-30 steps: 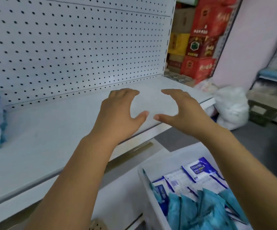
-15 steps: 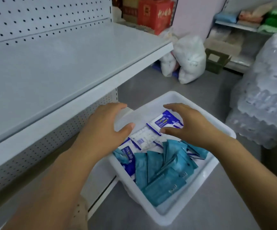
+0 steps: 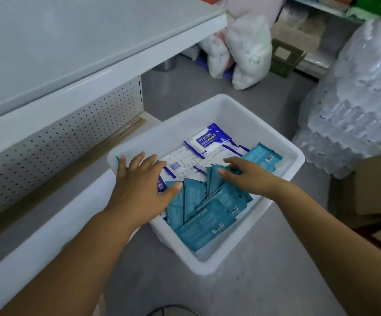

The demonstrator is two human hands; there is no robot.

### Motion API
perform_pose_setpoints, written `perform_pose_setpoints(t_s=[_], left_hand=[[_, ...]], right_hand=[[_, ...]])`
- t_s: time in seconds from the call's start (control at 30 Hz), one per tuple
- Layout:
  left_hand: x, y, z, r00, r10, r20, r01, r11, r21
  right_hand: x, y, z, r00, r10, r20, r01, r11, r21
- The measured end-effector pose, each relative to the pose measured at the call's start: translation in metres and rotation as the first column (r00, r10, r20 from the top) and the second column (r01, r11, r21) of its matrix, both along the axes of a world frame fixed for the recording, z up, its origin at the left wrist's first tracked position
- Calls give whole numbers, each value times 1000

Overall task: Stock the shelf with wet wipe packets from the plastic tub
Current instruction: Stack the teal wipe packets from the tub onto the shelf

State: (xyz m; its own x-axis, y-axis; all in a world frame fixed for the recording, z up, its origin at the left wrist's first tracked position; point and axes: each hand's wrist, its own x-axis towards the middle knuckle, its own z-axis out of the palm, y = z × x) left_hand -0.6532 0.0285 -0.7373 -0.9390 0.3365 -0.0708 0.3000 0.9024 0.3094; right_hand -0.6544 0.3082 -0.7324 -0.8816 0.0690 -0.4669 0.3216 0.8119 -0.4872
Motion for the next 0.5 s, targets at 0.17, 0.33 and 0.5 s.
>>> perform_pose_setpoints(t_s=[0.17,0.33,0.5], left_hand=[[3,-6,-1,999,-11,35,13,997,-70],[2,2,1,999,-18,50,22,996,-81],[0,13,-1,996,-85,11,85,986,-143]], right_hand=[[-12,-3,-2,999,10,46,-11,999,34],[-16,-6,-6,998,49,27,-51,996,69],[-9,-6,-4,991,-20,-135,17,1000,-23]])
